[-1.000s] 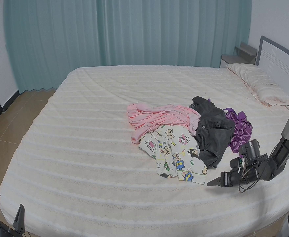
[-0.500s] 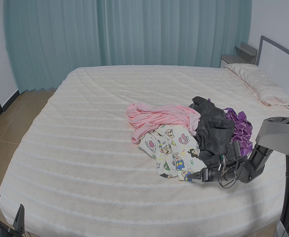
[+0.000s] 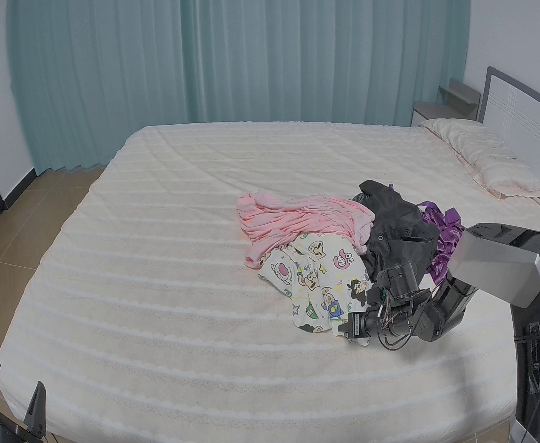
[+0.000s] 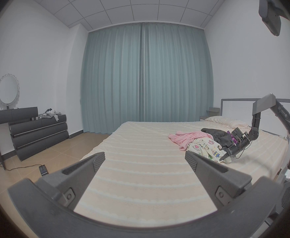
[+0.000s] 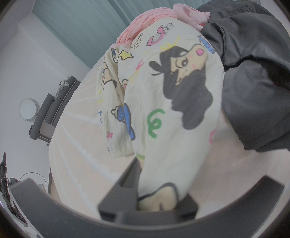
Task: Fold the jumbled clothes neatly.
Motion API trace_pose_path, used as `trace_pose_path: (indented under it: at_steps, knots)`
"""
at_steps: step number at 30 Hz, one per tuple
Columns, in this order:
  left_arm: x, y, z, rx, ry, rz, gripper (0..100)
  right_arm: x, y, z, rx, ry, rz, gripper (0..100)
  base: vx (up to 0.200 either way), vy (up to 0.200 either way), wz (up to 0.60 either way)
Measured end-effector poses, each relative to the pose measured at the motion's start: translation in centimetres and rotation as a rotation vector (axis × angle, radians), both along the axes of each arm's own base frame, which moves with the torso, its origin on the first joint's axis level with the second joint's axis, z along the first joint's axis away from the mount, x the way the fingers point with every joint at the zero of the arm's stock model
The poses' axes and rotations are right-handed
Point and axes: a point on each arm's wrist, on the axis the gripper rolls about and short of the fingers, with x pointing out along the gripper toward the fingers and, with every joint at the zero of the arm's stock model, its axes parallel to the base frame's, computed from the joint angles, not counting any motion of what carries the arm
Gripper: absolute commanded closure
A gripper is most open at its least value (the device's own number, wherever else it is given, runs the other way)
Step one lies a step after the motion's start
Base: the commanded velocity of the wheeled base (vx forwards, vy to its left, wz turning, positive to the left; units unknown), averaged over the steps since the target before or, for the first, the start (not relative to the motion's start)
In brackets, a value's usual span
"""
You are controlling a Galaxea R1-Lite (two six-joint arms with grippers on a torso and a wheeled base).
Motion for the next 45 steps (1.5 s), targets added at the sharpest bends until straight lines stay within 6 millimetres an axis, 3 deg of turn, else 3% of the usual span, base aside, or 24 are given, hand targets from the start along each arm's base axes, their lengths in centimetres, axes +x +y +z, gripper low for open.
trace_pose_path:
  at_steps: [7, 15, 25, 32, 38, 45]
  knots:
    - [0.0, 0.0, 0.0, 0.0, 0.0, 0.0, 0, -2.1, -1.1, 1.9, 0.058, 0.051, -0.045, 100, 0.0, 0.0, 0.0]
    - [0.0, 0.0, 0.0, 0.0, 0.0, -0.001, 0, -5.9, -2.4, 6.0, 0.174, -0.001, -0.032, 100, 0.0, 0.0, 0.0]
    - [0.0, 0.0, 0.0, 0.0, 0.0, -0.001, 0, -12.5, -3.8, 13.5, 0.301, -0.191, 0.039, 100, 0.0, 0.0, 0.0]
    - [0.0, 0.0, 0.0, 0.007, 0.0, -0.004, 0, -18.1, -4.4, 18.2, 0.398, -0.359, 0.135, 100, 0.0, 0.0, 0.0]
    - [0.1, 0.0, 0.0, 0.004, 0.007, -0.019, 0, -21.4, -5.0, 20.4, 0.467, -0.463, 0.2, 100, 0.0, 0.0, 0.0]
    - [0.0, 0.0, 0.2, 0.027, -0.009, -0.035, 0, -23.6, -5.5, 22.0, 0.526, -0.549, 0.253, 100, 0.0, 0.0, 0.0]
